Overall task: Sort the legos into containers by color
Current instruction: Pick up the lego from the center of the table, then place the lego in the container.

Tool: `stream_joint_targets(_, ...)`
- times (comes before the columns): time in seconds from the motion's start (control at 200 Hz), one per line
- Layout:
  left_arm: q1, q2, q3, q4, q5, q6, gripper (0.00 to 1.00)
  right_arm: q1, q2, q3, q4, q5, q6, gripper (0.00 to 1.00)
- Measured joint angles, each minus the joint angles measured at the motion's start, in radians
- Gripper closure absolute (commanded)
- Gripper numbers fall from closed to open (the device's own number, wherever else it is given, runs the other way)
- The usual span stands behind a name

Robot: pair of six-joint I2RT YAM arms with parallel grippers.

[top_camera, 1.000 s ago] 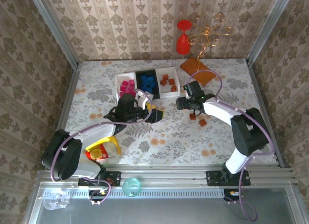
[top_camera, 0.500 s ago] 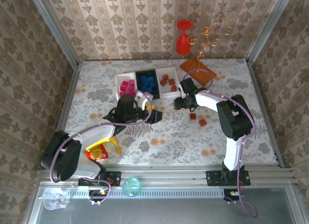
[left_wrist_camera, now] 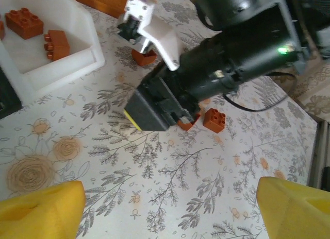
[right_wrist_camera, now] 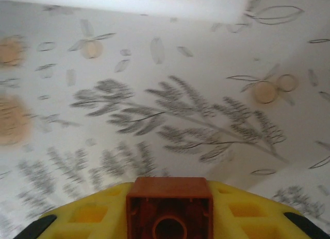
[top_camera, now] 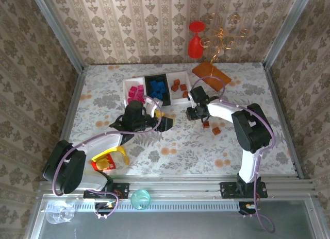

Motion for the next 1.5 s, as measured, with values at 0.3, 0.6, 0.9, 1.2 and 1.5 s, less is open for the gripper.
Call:
stream_joint_targets(0.3,0.072,-0.079,-0.060,-0.020,-0.133,-0.016,0.12,0.016,-0.074,0.017,0.209,-0.076,0.080,0.64)
stream_joint_targets(0.6,0.095,-0.129,-0.116,0.054,-0.190,-0.004,0.11,0.010,0.192,0.324,0.287,-0.005,0.107,0.56)
stream_joint_targets(0.9,0.095,-0.129,-0.133,0.097,-0.214,0.000,0.11,-0.005,0.275,0.420,0.259,0.035,0.097,0.34)
stream_joint_targets(1.2,0.072,-0.079,-0.132,0.133,-0.165,0.004,0.12,-0.010,-0.097,0.072,0.283,0.067,0.058,0.25)
stream_joint_targets(1.5,0.010,-0.025,-0.115,0.134,-0.126,0.028,0.12,-0.149,-0.195,-0.066,0.206,0.177,0.084,0.24)
